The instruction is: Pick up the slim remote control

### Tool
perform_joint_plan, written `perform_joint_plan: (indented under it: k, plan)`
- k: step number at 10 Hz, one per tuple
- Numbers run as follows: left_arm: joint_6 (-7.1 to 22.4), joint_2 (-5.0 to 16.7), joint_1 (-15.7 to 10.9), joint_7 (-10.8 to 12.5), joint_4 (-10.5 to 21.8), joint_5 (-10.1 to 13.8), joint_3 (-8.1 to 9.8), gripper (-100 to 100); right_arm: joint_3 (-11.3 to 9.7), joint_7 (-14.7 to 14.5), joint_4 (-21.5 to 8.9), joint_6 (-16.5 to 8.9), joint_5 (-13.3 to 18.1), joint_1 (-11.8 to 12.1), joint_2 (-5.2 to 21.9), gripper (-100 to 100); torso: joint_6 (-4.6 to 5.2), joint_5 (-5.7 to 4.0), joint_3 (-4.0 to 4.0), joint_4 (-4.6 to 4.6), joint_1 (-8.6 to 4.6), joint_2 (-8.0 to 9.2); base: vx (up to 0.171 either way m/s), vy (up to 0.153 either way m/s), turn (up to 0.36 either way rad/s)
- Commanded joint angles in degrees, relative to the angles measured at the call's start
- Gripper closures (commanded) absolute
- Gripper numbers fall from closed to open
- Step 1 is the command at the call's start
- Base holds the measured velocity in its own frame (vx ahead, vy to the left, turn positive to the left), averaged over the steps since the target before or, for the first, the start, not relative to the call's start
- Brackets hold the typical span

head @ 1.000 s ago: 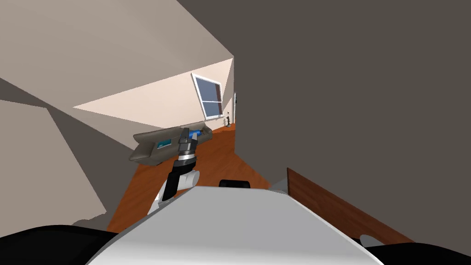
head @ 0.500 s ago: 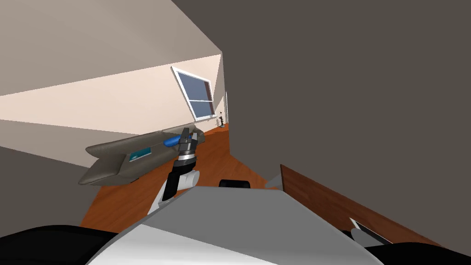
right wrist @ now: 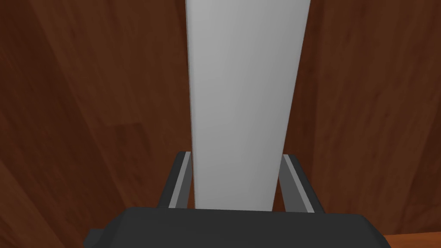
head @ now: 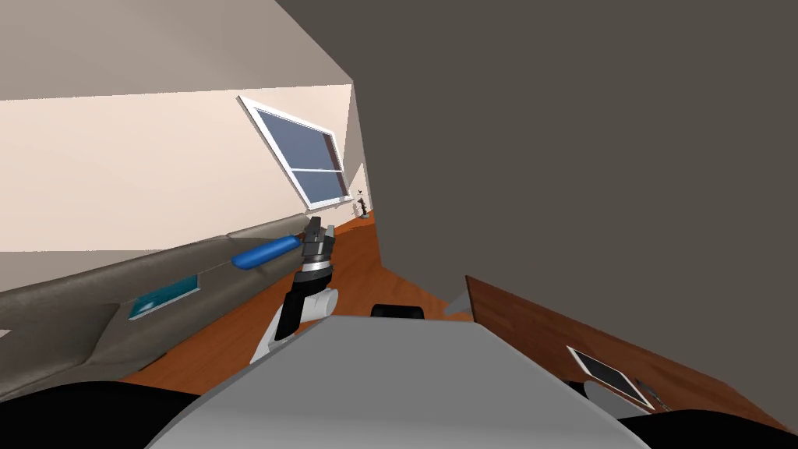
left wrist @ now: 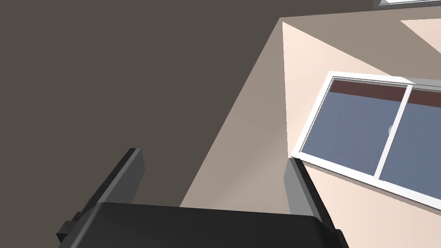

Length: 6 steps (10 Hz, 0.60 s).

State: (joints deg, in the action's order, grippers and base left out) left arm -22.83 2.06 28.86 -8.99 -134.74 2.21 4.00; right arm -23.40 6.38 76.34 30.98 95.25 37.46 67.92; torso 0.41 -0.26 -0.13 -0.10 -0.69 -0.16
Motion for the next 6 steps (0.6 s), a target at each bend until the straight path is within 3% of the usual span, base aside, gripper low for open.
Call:
perform_joint_plan:
  k: [1,4,5,6]
  plan:
    - [0.0,0.0,0.0,0.0,0.0,0.0,0.0,0,-0.6,1.7,2.9,-0.7,2.9,0.6,1.3,100,0.0,0.0,0.0,0.0,0.0,0.0,0.178,-0.022,-0.376]
    - [0.0,0.0,0.0,0.0,0.0,0.0,0.0,0,-1.2,3.2,8.0,-1.4,7.2,1.2,2.5,100,0.08,0.01,-0.04,-0.04,0.1,-0.06,0.138,0.006,-0.309]
    - [0.0,0.0,0.0,0.0,0.0,0.0,0.0,0,-1.0,2.6,6.7,-1.5,5.9,1.4,2.3,100,0.0,-0.03,-0.01,-0.02,0.08,0.0,0.049,0.004,-0.024]
    - [0.0,0.0,0.0,0.0,0.0,0.0,-0.01,0,-1.1,2.6,7.0,-1.6,6.1,1.4,2.3,0,-0.03,-0.02,0.1,0.02,0.03,0.21,0.01,0.002,0.009]
